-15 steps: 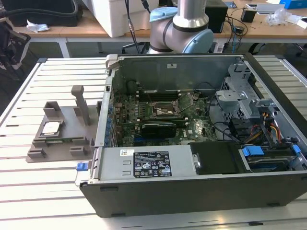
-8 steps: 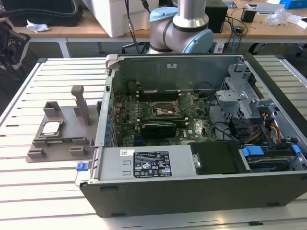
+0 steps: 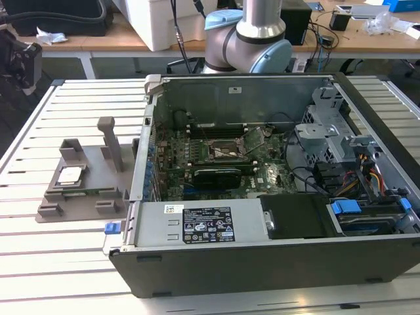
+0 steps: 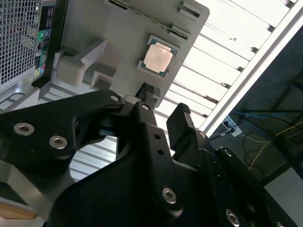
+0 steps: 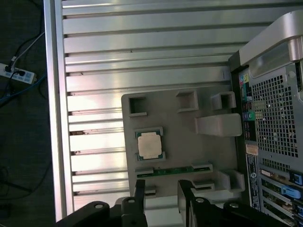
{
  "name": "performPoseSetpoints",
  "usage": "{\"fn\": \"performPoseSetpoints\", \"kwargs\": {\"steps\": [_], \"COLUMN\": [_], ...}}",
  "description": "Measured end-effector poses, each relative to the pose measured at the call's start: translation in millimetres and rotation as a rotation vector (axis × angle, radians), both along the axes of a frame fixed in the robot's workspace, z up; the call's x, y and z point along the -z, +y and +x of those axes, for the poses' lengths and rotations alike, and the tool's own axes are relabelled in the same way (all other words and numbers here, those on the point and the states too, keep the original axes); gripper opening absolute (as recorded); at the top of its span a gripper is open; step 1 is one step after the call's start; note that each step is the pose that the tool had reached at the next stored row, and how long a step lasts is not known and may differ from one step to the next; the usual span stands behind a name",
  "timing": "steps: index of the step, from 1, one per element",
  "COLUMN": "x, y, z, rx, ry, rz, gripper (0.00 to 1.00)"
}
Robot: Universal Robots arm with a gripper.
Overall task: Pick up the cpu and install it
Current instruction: 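Pick up the cpu and move it towards the insertion slot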
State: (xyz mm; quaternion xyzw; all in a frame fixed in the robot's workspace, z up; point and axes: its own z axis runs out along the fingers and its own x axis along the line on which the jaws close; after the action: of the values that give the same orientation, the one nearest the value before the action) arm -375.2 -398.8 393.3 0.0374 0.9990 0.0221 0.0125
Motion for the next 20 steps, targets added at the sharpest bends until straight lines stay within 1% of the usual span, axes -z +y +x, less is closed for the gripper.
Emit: {"fn": "performPoseSetpoints", "kwargs": {"steps": [1, 2, 3, 4, 6, 7, 8, 9, 11, 13, 14, 15, 18, 20], "x": [0.0, 0.1, 0.0, 0.1, 0.0, 0.0, 0.0, 0.1, 0.0, 0.0, 0.0, 0.1, 1.1, 7.2], "y": [0.0, 0.0, 0.0, 0.0, 0.0, 0.1, 0.1, 0.1, 0.1, 0.1, 0.1, 0.2, 0.1, 0.1], "z": [-0.1, -0.1, -0.2, -0.2, -0.4, -0.6, -0.4, -0.4, -0.3, -0.3, -0.4, -0.4, -0.4, -0.4], "rx": [0.000, 0.000, 0.000, 0.000, 0.000, 0.000, -0.008, -0.020, -0.020, -0.025, -0.036, -0.041, -0.041, -0.042], "ry": [0.0000, -0.0001, -0.0001, -0.0001, -0.0001, 0.0000, 0.0000, -0.0002, 0.0000, -0.0002, -0.0007, -0.0011, -0.0010, -0.0009], "rz": [0.0000, 0.0001, 0.0000, 0.0000, -0.0001, -0.0085, -0.0460, -0.0700, -0.0699, -0.0614, -0.0574, -0.0557, -0.0557, -0.0558], "gripper": [0.42, 0.47, 0.54, 0.66, 0.66, 0.66, 0.66, 0.66, 0.66, 0.66, 0.66, 0.66, 0.66, 0.66]}}
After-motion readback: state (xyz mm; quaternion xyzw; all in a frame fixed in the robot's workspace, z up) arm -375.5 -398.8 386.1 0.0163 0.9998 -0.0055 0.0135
